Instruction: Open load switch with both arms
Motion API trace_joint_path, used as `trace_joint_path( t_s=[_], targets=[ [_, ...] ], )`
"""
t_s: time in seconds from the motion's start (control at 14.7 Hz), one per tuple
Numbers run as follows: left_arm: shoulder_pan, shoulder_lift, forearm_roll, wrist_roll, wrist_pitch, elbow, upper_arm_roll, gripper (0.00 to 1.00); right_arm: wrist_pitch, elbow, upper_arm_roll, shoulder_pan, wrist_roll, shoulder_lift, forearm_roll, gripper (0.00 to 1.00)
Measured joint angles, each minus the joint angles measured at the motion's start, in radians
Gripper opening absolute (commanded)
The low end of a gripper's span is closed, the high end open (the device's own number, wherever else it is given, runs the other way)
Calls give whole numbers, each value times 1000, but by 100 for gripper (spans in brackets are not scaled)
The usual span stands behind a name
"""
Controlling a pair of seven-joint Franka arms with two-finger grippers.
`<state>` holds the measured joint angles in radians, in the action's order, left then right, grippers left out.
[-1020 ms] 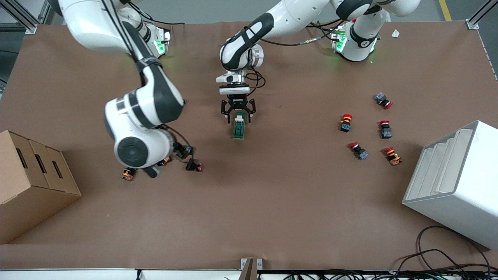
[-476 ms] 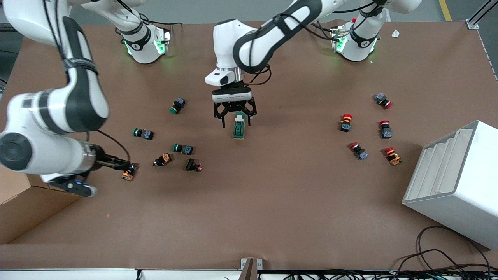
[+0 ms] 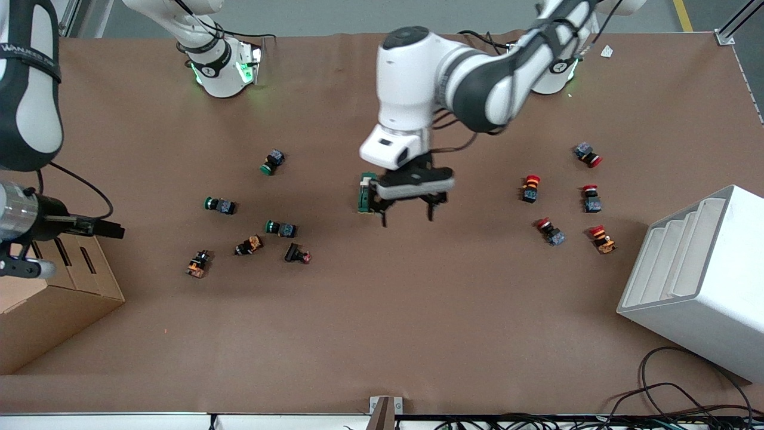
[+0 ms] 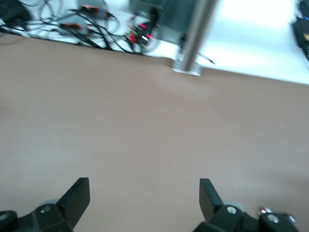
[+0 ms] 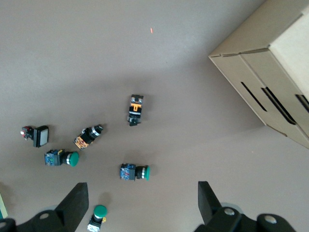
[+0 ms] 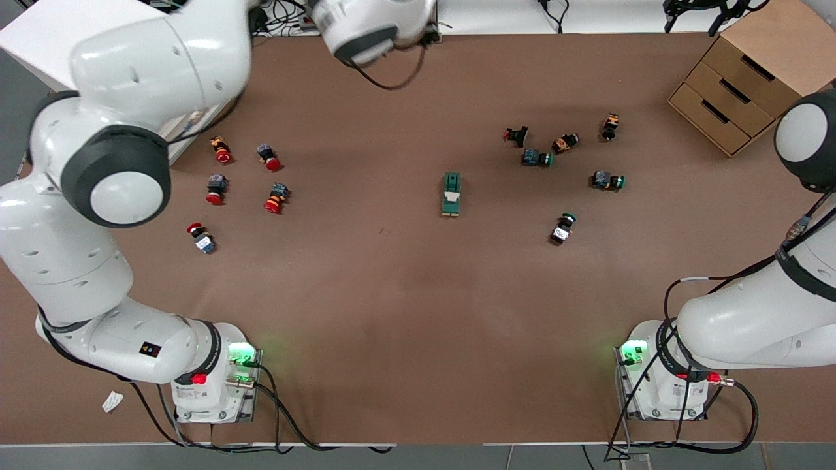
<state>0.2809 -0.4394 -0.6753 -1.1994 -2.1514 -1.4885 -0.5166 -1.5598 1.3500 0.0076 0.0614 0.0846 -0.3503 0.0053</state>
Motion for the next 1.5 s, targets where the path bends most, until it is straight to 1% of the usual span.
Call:
trace_joint_path(
  t_s=[0.2,0.34,0.48,0.54,0.61,0.82,0.95,1.02,1.09,1.29,1.5],
  targets=[
    [-110,55,117,175,125,6,0,100,-11,74,8,-1,-2,72,0,100],
    [-198,97,235,256,186,8,1,100,-27,138,14,-6,-3,126,0,100],
    [-307,139,346,380,236,9,3,100,-30,189,18,-14,-3,174,0,100],
    [-347,162,395,457,258,10,14,100,-26,205,18,-18,-2,194,-1,100],
    [-365,189,444,540,288,9,46,100,-15,215,17,-24,-2,213,-1,100],
    [-362,280,588,796,415,7,194,100,29,223,-7,-49,-2,252,-2,100],
    [-351,340,632,944,511,1,286,100,49,226,-16,-51,-2,274,-2,100],
    [-342,368,641,1001,543,-5,320,100,58,228,-19,-51,-2,283,-2,100],
    [-334,395,644,1036,562,-19,340,100,67,229,-21,-51,-2,293,-2,100],
    [-316,482,647,1055,582,-103,346,100,96,231,-22,-51,-2,327,-2,100],
    [-306,517,663,1055,582,-149,346,100,106,232,-22,-51,-2,357,-2,100]
  ],
)
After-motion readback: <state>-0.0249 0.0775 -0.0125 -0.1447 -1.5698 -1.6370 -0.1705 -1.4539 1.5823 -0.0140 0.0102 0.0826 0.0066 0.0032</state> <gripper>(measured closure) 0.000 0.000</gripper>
